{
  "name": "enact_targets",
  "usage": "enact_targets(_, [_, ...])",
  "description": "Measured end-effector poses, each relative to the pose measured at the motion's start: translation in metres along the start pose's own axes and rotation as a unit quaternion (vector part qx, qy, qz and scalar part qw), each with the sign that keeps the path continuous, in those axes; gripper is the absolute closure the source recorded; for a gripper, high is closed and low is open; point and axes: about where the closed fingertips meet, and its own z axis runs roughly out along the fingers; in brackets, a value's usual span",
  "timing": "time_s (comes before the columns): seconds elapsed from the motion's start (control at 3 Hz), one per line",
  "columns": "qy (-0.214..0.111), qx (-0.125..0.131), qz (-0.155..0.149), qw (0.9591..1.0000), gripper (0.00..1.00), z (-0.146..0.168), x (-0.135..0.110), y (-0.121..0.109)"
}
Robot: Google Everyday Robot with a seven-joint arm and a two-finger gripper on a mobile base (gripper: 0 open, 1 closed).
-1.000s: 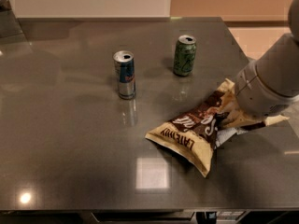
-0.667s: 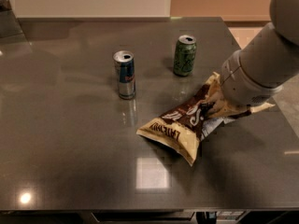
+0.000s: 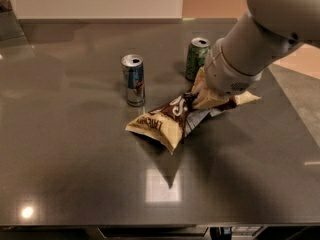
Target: Move brown chip bag near redbull can
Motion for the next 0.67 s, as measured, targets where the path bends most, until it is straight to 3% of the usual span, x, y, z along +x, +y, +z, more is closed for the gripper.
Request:
enact_targets(0.33, [-0.021,-0.008,0.005,0.9997,0.84,0.009,-0.020,-0.009])
enact_targets(0.67, [-0.045,-0.020,0.008,0.9988,0.59,0.014,-0.038,-0.012])
